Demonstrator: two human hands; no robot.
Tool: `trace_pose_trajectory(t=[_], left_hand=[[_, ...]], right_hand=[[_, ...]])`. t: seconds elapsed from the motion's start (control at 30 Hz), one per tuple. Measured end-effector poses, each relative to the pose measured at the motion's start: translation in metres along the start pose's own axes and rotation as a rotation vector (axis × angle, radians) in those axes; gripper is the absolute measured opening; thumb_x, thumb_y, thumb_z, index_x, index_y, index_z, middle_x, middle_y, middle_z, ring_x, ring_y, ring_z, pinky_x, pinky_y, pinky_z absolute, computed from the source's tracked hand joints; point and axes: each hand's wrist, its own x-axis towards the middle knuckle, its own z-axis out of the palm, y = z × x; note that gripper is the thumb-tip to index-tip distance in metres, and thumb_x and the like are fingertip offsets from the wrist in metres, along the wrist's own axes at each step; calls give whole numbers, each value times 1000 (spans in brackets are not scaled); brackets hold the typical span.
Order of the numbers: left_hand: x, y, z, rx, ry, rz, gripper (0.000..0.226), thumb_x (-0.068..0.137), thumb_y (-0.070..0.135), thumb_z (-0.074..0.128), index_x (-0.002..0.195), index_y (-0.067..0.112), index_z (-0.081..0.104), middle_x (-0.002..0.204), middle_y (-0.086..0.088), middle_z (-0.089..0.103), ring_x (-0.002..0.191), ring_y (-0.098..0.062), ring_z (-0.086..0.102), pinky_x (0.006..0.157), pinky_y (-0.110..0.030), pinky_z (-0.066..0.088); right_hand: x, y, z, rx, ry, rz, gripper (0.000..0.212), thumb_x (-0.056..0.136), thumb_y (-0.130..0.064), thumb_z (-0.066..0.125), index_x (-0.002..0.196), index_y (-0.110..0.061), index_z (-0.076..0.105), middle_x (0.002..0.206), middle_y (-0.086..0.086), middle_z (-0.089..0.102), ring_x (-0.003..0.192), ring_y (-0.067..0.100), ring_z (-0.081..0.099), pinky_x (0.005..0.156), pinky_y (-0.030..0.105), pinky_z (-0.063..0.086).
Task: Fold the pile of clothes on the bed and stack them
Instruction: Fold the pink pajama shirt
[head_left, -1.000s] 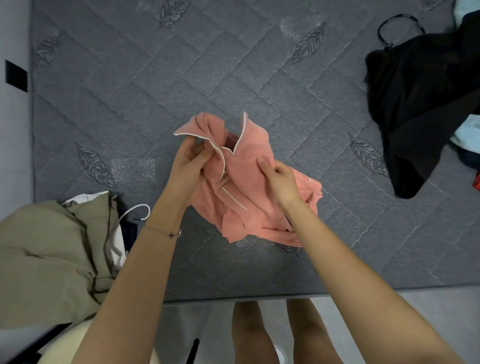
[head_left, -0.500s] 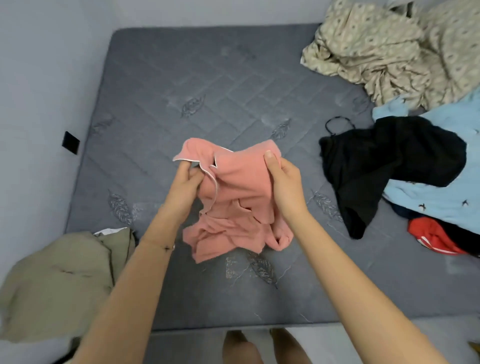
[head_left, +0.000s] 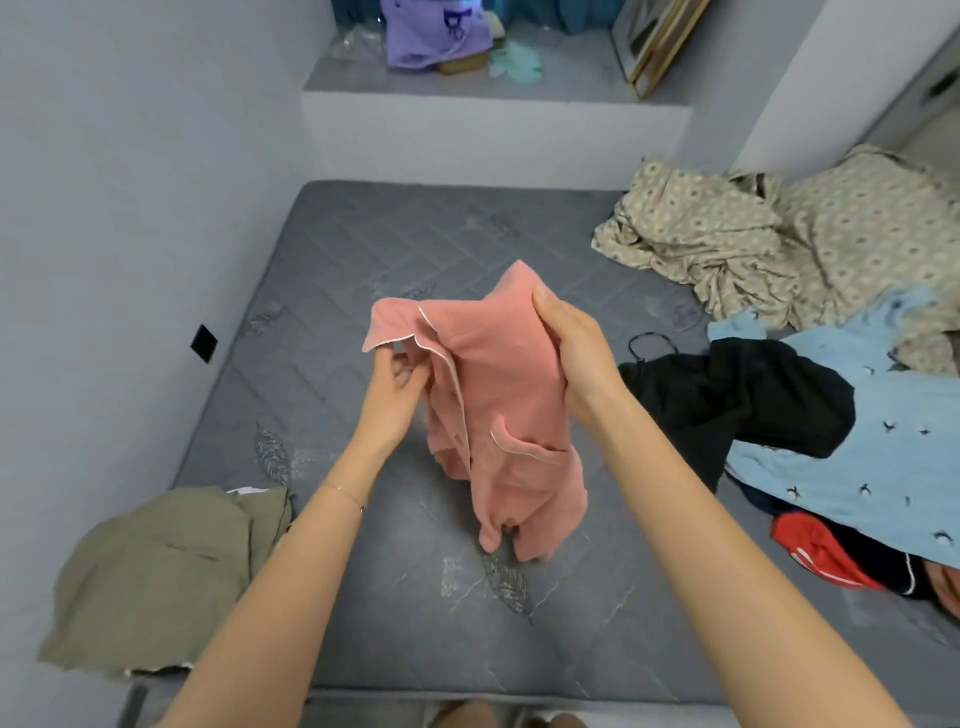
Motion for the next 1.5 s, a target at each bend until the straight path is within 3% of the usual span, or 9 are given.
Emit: trace_pose_trajectory(t=[0.27, 0.4, 0.63, 0.73, 0.83, 0.93, 1.13, 1.3, 1.5], left_hand=[[-19, 44, -15, 43, 77, 51, 32, 92, 10, 63, 123, 10, 58, 119, 5, 62, 115, -10, 58, 86, -3, 42], [-45, 71, -28, -8, -107, 21, 34, 90, 8, 66, 122, 17, 58, 122, 5, 65, 115, -8, 60, 96, -20, 47], [-30, 109, -41, -93, -381, -39, 36, 87, 10, 67, 120, 23, 60, 89, 3, 75, 82, -8, 71, 67, -15, 53], [-8, 66, -34, 33, -329, -112, 33, 91, 10, 64, 122, 20, 60, 74, 10, 73, 69, -2, 68, 61, -13, 50], [4, -19, -15, 96, -235, -283, 44, 92, 10, 63, 135, 12, 52, 114, -4, 70, 104, -17, 67, 87, -29, 54], [9, -98, 10, 186, -157, -409, 54, 91, 11, 66, 141, 10, 45, 141, -4, 49, 130, -18, 46, 102, -21, 38], [12, -201, 37, 143, -171, -515, 50, 95, 1, 54, 142, 11, 38, 124, -2, 57, 93, 10, 60, 71, -4, 45], [9, -283, 44, 384, -364, -582, 57, 86, 25, 60, 140, 24, 44, 137, -6, 50, 124, -26, 52, 103, -45, 45], [-4, -340, 36, 483, -520, -435, 49, 89, 17, 54, 131, 41, 54, 114, 27, 56, 102, 1, 57, 92, -19, 47]], right_hand=[[-15, -24, -13, -336, 93, -265, 42, 99, -23, 54, 63, -12, 36, 66, 4, 25, 59, 7, 25, 53, 24, 21], [-25, -36, -29, -443, 83, -289, 41, 99, -26, 54, 63, -12, 38, 67, 5, 28, 63, 9, 28, 58, 30, 20], [-9, -67, -21, -462, 0, -356, 46, 97, -31, 55, 62, -23, 26, 59, -12, 23, 56, 6, 22, 47, 21, 18], [19, -20, -33, -481, 27, -285, 46, 97, -30, 56, 62, -23, 27, 60, -9, 22, 55, 6, 21, 49, 26, 16], [41, 71, -49, -550, 76, -119, 48, 98, -31, 54, 62, -24, 23, 60, -7, 21, 56, 8, 20, 53, 30, 15], [56, 162, -64, -637, 87, 20, 46, 100, -27, 52, 61, -19, 30, 60, 0, 30, 63, 15, 29, 59, 36, 22], [85, 271, -83, -720, 134, 154, 41, 98, -19, 55, 61, -17, 37, 57, -3, 36, 61, 17, 33, 57, 31, 28], [91, 357, -104, -757, 110, 257, 25, 87, 1, 56, 64, -1, 48, 62, 6, 36, 65, 20, 31, 59, 35, 24], [84, 411, -108, -798, 112, 527, 22, 77, -3, 64, 63, -10, 49, 64, 7, 44, 66, 22, 39, 59, 35, 31]])
